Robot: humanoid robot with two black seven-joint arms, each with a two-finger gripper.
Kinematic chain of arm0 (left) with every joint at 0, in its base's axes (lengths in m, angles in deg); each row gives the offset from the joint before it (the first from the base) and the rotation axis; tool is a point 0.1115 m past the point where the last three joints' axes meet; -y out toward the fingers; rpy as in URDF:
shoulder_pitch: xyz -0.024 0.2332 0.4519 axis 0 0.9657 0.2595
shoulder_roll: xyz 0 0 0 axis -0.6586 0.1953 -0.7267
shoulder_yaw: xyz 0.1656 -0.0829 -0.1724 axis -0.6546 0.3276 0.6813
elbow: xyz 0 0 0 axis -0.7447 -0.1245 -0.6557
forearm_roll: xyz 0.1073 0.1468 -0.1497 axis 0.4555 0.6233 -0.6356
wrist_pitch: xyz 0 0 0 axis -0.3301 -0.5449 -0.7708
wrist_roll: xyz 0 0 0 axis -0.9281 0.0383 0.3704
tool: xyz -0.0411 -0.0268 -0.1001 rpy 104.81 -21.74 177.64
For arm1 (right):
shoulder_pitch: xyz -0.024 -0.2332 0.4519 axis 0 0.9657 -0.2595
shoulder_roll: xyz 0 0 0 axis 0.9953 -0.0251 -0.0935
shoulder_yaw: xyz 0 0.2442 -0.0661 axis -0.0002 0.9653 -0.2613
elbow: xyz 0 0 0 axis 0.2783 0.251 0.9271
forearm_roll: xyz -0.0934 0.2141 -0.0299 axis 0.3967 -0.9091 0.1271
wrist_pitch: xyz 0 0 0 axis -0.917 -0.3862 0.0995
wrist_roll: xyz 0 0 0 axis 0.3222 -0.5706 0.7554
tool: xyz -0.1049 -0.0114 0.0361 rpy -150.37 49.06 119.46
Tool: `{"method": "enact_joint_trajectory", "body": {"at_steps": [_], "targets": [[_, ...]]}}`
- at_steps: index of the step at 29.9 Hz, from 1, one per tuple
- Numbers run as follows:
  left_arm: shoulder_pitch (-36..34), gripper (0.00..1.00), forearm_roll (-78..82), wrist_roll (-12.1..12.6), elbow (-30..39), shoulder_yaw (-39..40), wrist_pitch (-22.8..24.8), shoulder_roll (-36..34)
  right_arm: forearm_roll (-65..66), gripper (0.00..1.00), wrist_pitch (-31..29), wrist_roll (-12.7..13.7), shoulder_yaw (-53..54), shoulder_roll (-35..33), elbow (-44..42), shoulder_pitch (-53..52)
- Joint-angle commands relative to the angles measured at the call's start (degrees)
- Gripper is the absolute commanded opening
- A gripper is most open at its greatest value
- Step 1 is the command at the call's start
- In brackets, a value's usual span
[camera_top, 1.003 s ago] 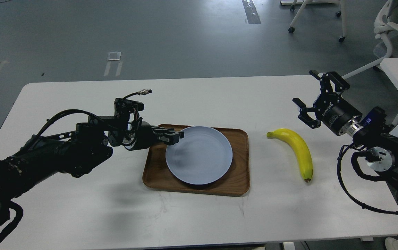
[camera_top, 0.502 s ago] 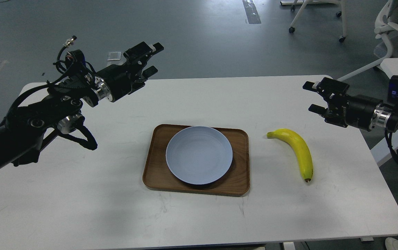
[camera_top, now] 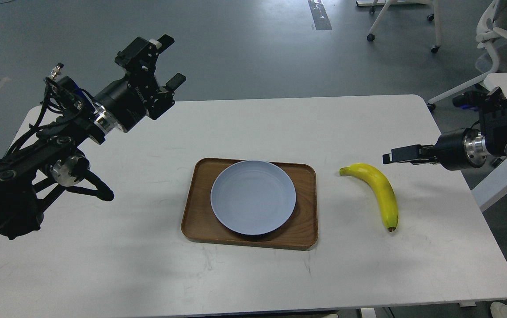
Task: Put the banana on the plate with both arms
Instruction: 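Reach the right gripper down to the yellow banana and grasp it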
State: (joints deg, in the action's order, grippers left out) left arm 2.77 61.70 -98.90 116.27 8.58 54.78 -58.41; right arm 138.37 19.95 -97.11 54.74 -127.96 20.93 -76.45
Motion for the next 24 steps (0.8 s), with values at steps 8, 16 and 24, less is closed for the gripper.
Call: {"method": "enact_joint_trajectory", "body": {"at_steps": [8, 16, 24], "targets": [[0.69, 0.98, 0.11, 0.01, 0.11, 1.10, 0.06, 0.12, 0.12, 0.99, -0.01, 0.00, -7.94, 8.09, -5.49, 0.93], [0.69, 0.98, 0.11, 0.01, 0.11, 1.10, -0.03, 0.03, 0.03, 0.91, -0.01, 0.00, -8.12, 9.33, -5.58, 1.90], [1.22, 0.98, 0.11, 0.01, 0.11, 1.10, -0.03, 0.12, 0.03, 0.25, -0.01, 0.00, -8.91, 9.33, -5.14, 2.34]]}}
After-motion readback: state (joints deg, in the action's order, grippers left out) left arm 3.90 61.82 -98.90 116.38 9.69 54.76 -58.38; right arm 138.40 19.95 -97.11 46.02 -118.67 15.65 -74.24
